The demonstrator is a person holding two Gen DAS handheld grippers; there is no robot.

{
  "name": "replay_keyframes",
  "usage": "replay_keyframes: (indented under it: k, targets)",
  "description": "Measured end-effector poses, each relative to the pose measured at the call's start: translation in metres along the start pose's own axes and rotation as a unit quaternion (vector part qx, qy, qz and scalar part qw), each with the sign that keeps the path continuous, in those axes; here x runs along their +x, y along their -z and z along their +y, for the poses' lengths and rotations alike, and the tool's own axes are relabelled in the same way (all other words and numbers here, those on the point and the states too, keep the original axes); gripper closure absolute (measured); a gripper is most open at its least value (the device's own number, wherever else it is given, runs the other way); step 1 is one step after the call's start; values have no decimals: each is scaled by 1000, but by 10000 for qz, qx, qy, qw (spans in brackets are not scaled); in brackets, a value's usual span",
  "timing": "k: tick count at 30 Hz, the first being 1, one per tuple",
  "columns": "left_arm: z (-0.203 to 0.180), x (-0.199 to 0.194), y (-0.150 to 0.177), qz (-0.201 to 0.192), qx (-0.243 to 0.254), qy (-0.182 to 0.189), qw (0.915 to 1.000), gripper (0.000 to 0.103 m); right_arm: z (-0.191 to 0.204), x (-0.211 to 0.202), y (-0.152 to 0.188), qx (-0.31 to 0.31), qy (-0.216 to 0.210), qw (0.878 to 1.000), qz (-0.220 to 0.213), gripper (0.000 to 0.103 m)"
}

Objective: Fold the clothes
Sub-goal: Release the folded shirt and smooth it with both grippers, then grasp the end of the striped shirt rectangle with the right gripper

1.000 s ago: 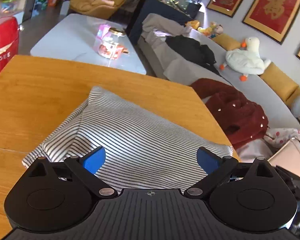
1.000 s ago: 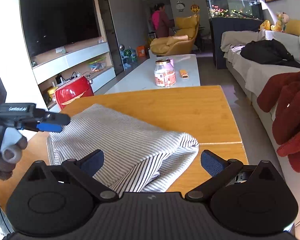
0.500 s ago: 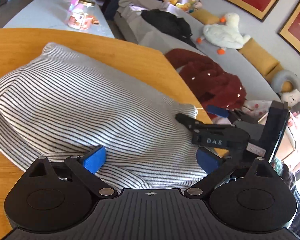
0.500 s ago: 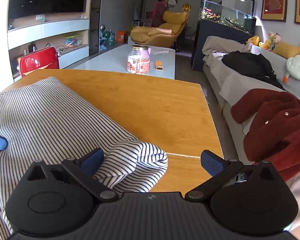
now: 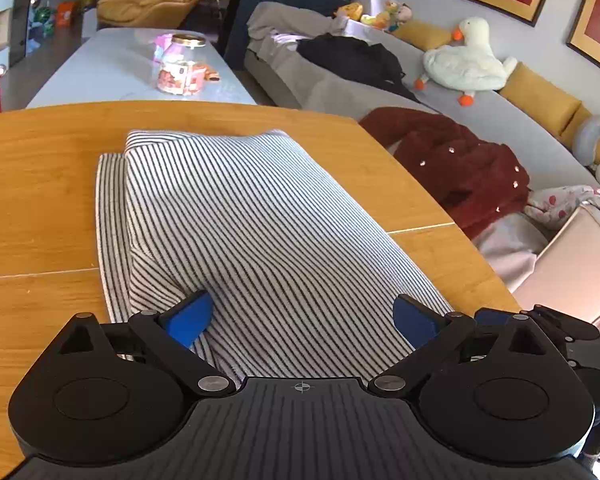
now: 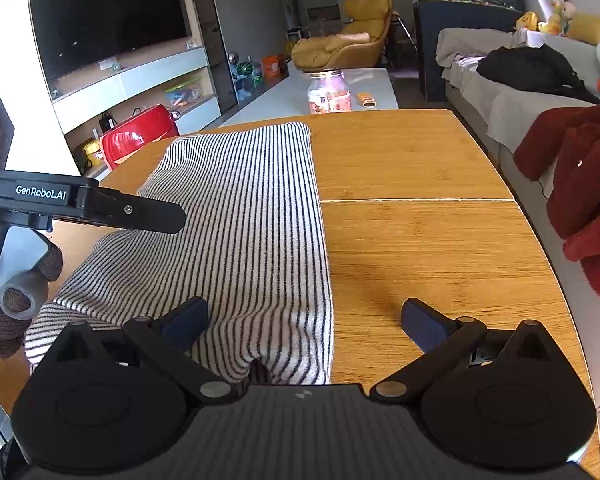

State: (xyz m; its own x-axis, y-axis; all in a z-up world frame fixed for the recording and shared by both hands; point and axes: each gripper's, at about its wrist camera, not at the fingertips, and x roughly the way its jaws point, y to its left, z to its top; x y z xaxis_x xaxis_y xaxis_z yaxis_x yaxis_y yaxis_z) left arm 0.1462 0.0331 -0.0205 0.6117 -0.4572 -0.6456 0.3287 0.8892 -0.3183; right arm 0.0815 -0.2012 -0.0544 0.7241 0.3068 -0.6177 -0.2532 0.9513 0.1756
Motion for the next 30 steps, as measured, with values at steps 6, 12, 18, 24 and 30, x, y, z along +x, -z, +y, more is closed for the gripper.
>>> replay_keyframes:
  k: [6, 12, 18, 24, 30]
  targets:
    - [-2, -1, 3, -1, 120, -81, 9999, 3, -2, -2, 0, -37, -73, 9999, 61, 0]
    - [-16, -22, 24, 82, 657, -525, 9964, 3, 2, -13, 8, -117, -152, 9996, 198, 0]
    - [-15, -54, 59, 51, 1018, -845, 9912, 1, 10, -26, 8, -299, -362, 9974, 549, 0]
    - [-16, -91, 75, -59, 1398, -1154, 9834, 0, 31, -55, 2, -971, -228, 9949, -138, 0]
    - [-8, -101, 83, 101, 1473, -1327, 9801, 0, 44, -40, 29, -1542, -101, 9874, 343, 0]
